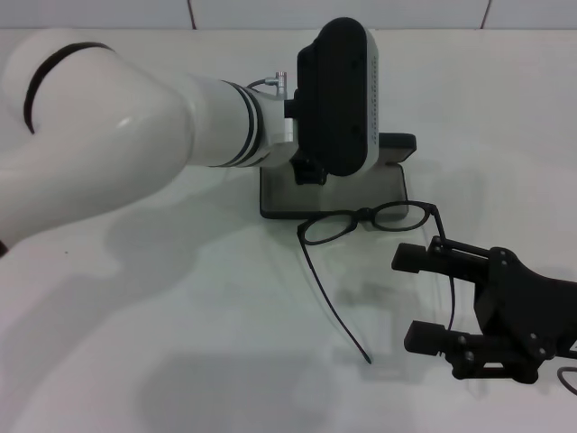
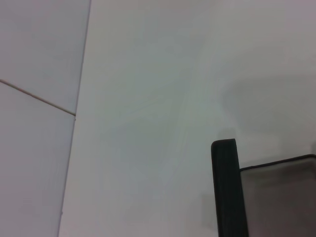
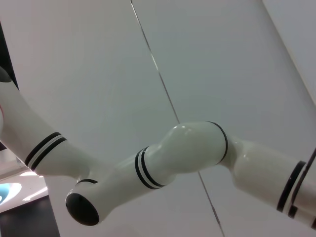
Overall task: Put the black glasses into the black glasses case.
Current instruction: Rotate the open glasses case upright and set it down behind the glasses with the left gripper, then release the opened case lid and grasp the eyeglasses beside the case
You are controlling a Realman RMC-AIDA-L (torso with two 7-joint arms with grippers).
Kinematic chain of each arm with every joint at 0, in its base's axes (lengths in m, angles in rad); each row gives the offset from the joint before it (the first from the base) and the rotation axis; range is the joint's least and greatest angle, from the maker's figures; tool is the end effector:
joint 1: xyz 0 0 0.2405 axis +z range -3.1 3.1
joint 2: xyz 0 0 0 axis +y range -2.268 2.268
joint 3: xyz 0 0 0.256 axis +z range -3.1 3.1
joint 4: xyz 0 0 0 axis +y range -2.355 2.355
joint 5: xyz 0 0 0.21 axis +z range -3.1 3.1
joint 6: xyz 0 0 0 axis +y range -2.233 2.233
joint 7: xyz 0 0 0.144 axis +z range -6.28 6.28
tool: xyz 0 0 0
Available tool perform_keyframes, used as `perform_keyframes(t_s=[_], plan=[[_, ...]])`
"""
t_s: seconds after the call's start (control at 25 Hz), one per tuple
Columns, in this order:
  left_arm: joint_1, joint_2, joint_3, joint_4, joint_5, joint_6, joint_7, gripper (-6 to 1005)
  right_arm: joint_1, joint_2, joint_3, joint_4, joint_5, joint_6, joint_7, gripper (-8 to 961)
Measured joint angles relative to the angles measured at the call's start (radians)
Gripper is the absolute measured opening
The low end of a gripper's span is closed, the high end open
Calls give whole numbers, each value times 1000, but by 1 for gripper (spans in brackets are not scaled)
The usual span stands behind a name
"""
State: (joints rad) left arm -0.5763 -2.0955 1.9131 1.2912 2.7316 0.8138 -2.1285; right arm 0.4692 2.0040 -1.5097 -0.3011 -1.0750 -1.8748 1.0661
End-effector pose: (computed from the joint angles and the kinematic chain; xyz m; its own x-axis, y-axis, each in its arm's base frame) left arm -0.1288 0.3708 -0.0892 0.8893 -0.2079 -0.4074 -0.3957 -0.7964 -0.4574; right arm 0.2241 0.2471 -0.0290 0.5350 -0.2877 -0.7943 -0.1823 -0.9574 0.2239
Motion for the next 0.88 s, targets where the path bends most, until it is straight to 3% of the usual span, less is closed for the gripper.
perform_keyframes(t_s=[0.56,0.76,0.88], plan=[[25,1,-4,40,-23,-3,-4,390,-22,-3,0,1,1,12,-2,772],[77,3,-33,129,-50,50,-4,443,-25,-14,0,2,1,24,2,768],[136,1,-53,223,-65,85,-12,413,-23,-33,0,-5,-1,50,28,765]])
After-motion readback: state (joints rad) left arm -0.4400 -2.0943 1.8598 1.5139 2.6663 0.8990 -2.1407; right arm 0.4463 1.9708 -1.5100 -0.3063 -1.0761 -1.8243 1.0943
